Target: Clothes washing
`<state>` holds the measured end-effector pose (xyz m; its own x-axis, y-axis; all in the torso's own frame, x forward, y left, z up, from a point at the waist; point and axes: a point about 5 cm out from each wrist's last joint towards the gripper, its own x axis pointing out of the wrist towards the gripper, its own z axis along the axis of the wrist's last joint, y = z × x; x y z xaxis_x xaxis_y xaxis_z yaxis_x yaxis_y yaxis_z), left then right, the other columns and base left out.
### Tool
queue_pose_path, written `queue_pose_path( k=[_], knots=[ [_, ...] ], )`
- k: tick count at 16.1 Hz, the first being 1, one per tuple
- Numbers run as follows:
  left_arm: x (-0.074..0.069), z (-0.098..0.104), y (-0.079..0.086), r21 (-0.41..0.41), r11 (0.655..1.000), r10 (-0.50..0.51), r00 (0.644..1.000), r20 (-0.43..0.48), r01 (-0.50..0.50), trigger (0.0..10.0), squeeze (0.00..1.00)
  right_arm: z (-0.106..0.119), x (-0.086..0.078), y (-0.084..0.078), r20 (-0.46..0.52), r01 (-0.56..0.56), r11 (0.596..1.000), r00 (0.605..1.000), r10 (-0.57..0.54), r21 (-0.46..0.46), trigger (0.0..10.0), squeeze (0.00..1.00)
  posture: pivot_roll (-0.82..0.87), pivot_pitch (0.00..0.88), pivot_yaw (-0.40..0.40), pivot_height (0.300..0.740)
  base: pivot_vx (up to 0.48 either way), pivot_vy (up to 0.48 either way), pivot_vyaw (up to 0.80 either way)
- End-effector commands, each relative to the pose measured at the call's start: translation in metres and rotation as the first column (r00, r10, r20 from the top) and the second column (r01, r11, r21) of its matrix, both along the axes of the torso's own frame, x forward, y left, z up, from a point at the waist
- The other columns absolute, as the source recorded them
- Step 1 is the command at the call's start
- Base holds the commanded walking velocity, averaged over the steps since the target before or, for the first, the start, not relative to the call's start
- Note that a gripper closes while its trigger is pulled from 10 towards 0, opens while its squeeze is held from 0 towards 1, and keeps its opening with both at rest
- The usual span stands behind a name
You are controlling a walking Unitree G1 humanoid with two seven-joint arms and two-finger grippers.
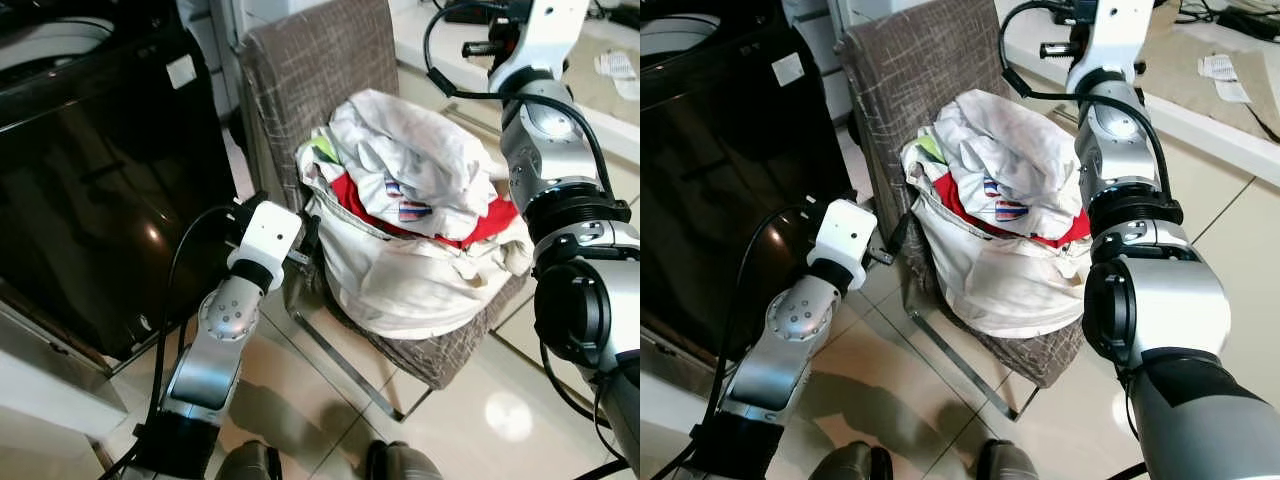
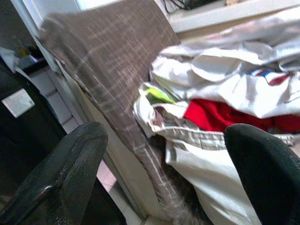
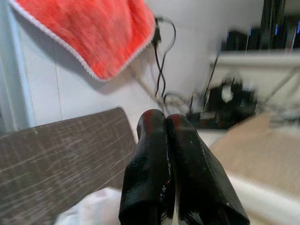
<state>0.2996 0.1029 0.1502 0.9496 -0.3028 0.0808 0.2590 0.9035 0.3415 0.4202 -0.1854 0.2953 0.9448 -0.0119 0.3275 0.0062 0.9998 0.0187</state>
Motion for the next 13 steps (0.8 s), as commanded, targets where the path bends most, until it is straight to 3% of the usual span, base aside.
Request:
queue_pose_path(
  k=[1,2,5,13],
  knots=[
    [0.001,0.000,-0.002,0.015,1.000,0.002,1.000,0.010,-0.002,10.0,0.00,-0.027,0.000,-0.007,-0.101,0.019,0.992,0.995,-0.007,0.126,10.0,1.00,0.00,0.024,0.015,0.740,0.000,0.000,0.00],
    [0.002,0.000,-0.001,0.020,1.000,0.004,1.000,0.011,-0.004,10.0,0.00,-0.037,0.000,-0.009,-0.132,0.033,0.986,0.991,-0.012,0.162,10.0,1.00,0.00,0.024,0.015,0.740,0.000,0.000,0.00],
    [-0.001,-0.002,0.001,0.024,1.000,0.008,1.000,0.017,-0.008,10.0,0.00,-0.061,-0.003,-0.010,-0.189,0.059,0.990,0.981,-0.034,0.131,10.0,1.00,0.01,0.027,0.012,0.740,0.000,0.000,0.00],
    [-0.005,-0.007,0.002,0.042,0.999,0.004,1.000,0.008,-0.004,10.0,0.00,-0.085,-0.008,-0.013,-0.264,0.084,0.990,0.963,-0.051,0.114,10.0,1.00,0.02,0.030,0.016,0.740,0.000,0.000,0.00]
  ],
)
